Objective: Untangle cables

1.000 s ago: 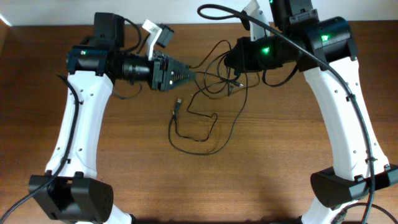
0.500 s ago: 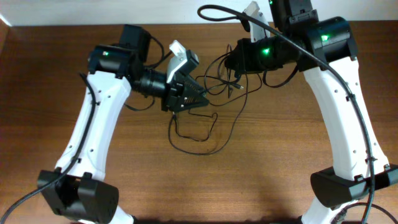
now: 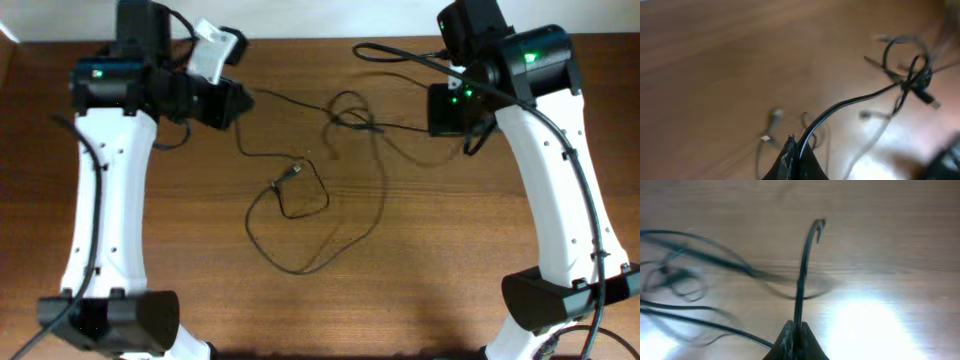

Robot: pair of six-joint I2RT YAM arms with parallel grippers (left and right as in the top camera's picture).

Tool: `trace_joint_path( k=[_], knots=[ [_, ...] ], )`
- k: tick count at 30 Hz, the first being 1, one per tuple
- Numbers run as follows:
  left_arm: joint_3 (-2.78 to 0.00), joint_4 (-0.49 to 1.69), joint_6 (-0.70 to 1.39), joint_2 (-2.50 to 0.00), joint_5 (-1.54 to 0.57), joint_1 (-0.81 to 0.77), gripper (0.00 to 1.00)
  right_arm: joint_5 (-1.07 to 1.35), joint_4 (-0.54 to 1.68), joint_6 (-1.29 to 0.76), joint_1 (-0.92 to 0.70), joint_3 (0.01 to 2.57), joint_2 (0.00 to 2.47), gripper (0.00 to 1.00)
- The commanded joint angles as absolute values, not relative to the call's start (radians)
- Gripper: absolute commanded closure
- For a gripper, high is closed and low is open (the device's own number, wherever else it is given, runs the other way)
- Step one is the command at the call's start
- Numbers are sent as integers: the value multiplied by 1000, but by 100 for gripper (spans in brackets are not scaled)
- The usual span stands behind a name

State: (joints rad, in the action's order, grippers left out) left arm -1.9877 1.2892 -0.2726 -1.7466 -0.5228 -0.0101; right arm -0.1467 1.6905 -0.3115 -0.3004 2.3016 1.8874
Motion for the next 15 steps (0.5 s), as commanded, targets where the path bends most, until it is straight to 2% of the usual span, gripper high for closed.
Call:
trace_joint_path(
  k=[1,3,5,6,7,8,9,11,13,15],
  knots=[
    [-2054,1284,-73,-1664,-170,10,100,-268,1699,-324,-273,2279,1922,96],
    [-2072,1283,-28,-1630,-69,10,100,-295,1699,-351,-258,2250,1932,96],
    [-2073,1284,-25,-1601,-115,9,100,-235,1696,-353,-236,2225,1937,96],
    [-2073,1288,-26,-1596,-206,9,100,-120,1692,-271,-233,2224,1938,96],
    [-2073,1295,-26,-1596,-294,9,100,83,1689,-102,-236,2227,1935,93],
    [-2069,1302,-26,-1602,-409,7,100,282,1689,33,-242,2235,1934,81],
    [-2064,1306,-26,-1608,-466,2,100,378,1687,86,-245,2243,1934,68],
    [-2062,1324,-25,-1632,-509,-19,100,480,1670,97,-246,2273,1934,41],
    [-2062,1332,5,-1660,-518,-37,100,578,1618,75,-250,2286,1934,30],
    [-2062,1324,9,-1681,-564,-60,100,598,1558,-16,-266,2285,1937,30]
  ],
)
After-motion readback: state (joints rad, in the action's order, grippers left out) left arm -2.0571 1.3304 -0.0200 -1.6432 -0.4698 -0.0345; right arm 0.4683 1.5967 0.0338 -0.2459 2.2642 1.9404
